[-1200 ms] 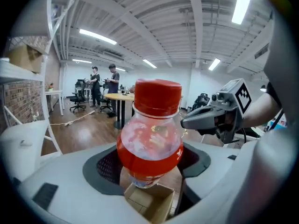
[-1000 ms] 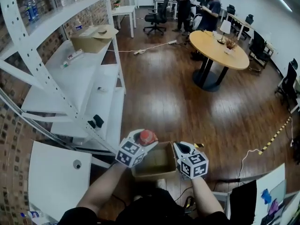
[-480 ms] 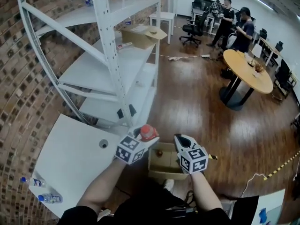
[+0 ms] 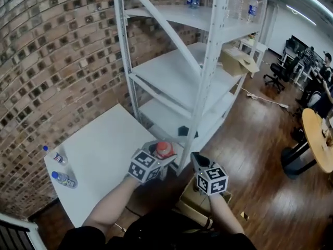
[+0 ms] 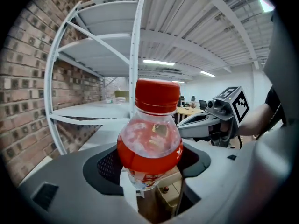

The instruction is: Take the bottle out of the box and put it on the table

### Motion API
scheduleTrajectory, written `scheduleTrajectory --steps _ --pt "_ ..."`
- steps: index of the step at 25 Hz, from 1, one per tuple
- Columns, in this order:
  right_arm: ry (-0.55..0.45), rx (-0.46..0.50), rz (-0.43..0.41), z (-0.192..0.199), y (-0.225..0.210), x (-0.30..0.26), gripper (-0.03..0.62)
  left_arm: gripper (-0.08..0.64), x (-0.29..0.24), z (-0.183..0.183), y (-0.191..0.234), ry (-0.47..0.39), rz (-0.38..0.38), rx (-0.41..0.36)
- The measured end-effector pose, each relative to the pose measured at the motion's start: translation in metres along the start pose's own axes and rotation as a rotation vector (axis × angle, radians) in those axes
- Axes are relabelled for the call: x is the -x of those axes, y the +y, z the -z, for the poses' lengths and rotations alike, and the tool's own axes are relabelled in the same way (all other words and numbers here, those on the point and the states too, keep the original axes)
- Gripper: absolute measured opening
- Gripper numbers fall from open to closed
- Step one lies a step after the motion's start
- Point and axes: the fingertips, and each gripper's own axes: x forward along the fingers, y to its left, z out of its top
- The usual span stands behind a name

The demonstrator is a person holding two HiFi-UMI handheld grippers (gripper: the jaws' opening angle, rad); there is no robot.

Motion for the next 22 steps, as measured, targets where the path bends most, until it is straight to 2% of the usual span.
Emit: scheduleTrajectory --steps 8,14,17,22 --pt "0.007 0.144 -0.362 -0.042 0.075 -0.094 0.005 0.316 0.074 0.01 0.081 -0.016 -0.349 0.055" --pt "0.017 0.182 -0.6 -0.046 0.143 -0.139 0.005 0.316 0.137 0.049 0.109 0.05 -0.57 0.128" --pt "0.041 0.2 -0.699 -0.036 0.182 -0.159 0.005 0.316 0.169 0.072 0.122 0.084 -0.662 0.165" --pt "0.078 0.258 -0.81 -0.027 0.251 -0.191 0.005 0.316 0.231 0.104 0.161 0.076 -0.785 0.229"
